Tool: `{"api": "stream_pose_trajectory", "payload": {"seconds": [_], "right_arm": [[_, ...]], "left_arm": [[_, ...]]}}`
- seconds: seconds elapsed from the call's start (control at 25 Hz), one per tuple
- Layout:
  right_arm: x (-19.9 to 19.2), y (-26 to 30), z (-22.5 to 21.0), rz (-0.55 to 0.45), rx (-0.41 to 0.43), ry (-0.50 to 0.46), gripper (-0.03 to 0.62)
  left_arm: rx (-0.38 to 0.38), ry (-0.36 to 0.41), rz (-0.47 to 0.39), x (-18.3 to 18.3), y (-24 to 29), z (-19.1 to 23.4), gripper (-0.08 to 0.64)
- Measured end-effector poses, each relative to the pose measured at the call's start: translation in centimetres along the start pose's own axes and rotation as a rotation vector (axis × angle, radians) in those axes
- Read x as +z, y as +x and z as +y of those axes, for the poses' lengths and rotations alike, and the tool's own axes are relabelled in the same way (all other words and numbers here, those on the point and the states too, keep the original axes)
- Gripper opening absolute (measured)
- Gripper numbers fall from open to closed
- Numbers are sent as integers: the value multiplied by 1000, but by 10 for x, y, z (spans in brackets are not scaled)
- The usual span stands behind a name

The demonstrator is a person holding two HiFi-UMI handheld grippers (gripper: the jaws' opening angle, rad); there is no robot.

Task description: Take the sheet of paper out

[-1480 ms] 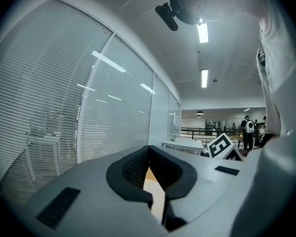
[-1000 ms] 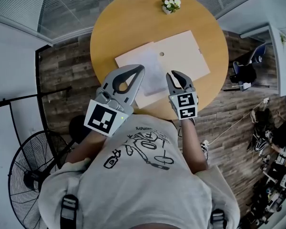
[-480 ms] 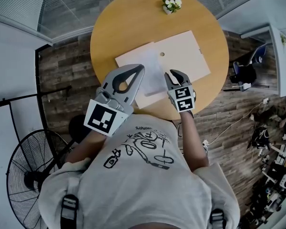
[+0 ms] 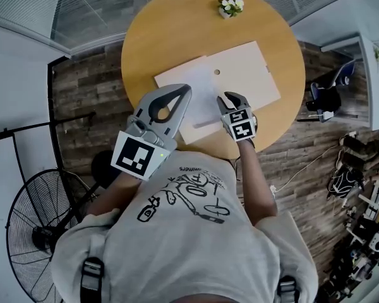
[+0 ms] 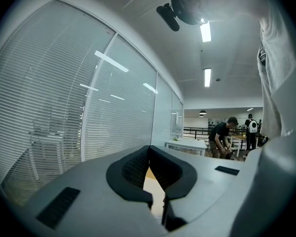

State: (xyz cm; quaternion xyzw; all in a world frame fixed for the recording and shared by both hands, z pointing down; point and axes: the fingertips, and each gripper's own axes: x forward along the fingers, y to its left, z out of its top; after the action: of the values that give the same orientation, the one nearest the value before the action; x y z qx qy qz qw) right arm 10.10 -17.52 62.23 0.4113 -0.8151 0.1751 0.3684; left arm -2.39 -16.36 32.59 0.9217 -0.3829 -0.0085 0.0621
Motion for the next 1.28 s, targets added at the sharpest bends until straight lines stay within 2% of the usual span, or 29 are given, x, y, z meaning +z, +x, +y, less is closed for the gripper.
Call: {"api": "stream_pose_trajectory", "payload": {"seconds": [1.28], "right_arm": [[-59, 84, -11, 218, 83, 25, 155]], "left_arm": [[14, -14, 23, -7, 12, 19, 20]]}}
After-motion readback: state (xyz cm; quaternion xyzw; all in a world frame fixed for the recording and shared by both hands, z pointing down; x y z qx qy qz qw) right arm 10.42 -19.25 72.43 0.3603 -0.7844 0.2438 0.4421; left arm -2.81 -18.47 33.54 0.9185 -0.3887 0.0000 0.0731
